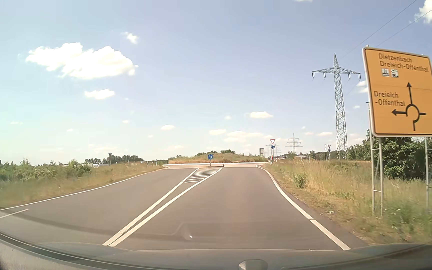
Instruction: Follow the waypoints while adhering to traffic rules and regulations
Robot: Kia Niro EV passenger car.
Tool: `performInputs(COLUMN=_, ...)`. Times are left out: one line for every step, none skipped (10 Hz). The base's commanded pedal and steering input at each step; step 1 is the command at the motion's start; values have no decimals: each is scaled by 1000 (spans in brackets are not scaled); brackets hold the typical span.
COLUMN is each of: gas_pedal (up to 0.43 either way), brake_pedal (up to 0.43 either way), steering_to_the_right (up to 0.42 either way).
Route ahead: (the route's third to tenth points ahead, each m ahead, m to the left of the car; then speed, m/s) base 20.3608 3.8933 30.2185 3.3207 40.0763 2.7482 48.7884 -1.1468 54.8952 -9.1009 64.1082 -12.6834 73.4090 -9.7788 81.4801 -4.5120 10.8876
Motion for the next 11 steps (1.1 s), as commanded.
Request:
performInputs(gas_pedal=0, brake_pedal=30, steering_to_the_right=11)
performInputs(gas_pedal=0, brake_pedal=30, steering_to_the_right=10)
performInputs(gas_pedal=0, brake_pedal=30, steering_to_the_right=9)
performInputs(gas_pedal=0, brake_pedal=30, steering_to_the_right=9)
performInputs(gas_pedal=0, brake_pedal=30, steering_to_the_right=9)
performInputs(gas_pedal=0, brake_pedal=30, steering_to_the_right=8)
performInputs(gas_pedal=0, brake_pedal=30, steering_to_the_right=8)
performInputs(gas_pedal=0, brake_pedal=30, steering_to_the_right=8)
performInputs(gas_pedal=0, brake_pedal=37, steering_to_the_right=8)
performInputs(gas_pedal=0, brake_pedal=30, steering_to_the_right=8)
performInputs(gas_pedal=0, brake_pedal=37, steering_to_the_right=8)
